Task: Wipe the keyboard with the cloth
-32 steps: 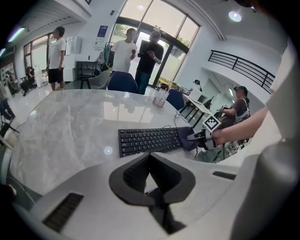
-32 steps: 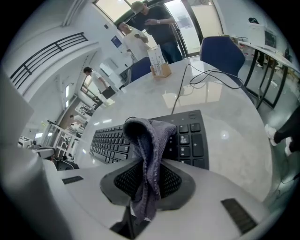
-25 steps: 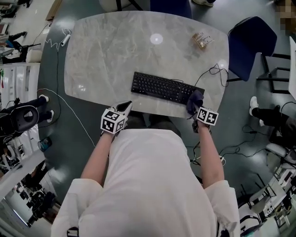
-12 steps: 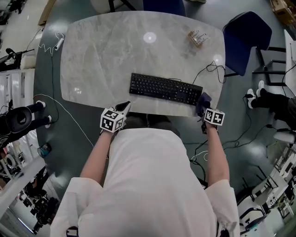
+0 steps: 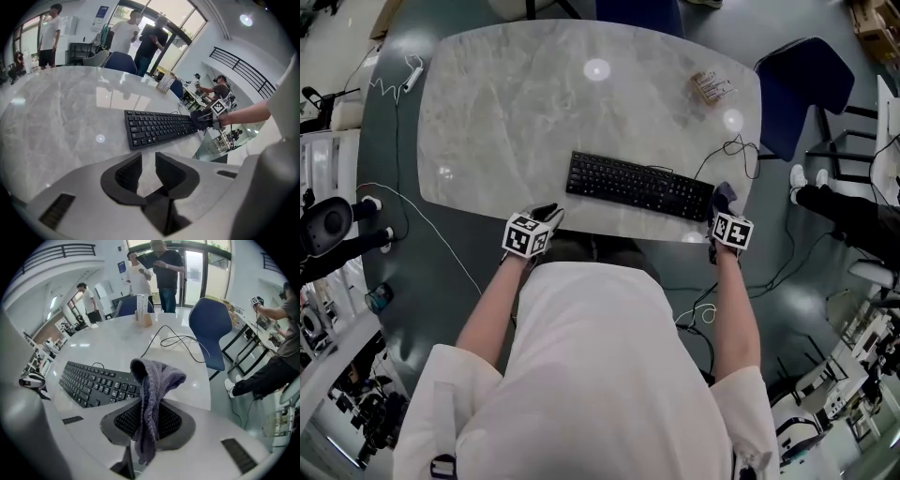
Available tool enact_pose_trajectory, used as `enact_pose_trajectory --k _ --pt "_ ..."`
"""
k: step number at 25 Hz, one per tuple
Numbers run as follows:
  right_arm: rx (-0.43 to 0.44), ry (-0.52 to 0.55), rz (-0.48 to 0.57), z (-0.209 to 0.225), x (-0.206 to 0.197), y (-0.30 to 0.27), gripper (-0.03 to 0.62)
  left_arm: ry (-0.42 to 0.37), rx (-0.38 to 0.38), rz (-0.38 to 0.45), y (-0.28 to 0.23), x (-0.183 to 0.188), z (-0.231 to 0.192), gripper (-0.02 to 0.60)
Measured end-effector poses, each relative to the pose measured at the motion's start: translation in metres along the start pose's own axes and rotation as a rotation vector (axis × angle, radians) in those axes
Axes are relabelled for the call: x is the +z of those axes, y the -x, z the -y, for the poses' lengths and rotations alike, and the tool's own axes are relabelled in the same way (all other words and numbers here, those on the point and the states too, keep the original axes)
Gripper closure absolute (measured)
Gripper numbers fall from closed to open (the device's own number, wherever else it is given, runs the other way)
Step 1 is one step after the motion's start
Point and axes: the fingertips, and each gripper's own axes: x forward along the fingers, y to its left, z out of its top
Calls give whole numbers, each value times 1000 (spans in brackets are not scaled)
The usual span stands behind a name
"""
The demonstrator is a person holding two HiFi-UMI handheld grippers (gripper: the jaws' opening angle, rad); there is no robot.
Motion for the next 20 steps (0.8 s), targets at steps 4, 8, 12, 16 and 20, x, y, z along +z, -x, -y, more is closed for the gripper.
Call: enact_pose_trajectory --k 4,8,12,16,20 --pt "-25 21 -35 -16 5 -17 514 17 -17 -5 -4 -2 -3 492" --pt "-28 -15 -31 -29 8 -18 514 20 -31 -13 -10 -2 -8 492" --pt "14 -24 -27 -45 10 -18 514 -3 -39 -13 -18 5 -11 492" --pt "48 -6 -41 -72 14 -22 514 -2 -66 -20 -30 11 -14 492" --pt "70 -28 -48 -103 21 -30 514 17 -82 -23 -43 16 -19 492"
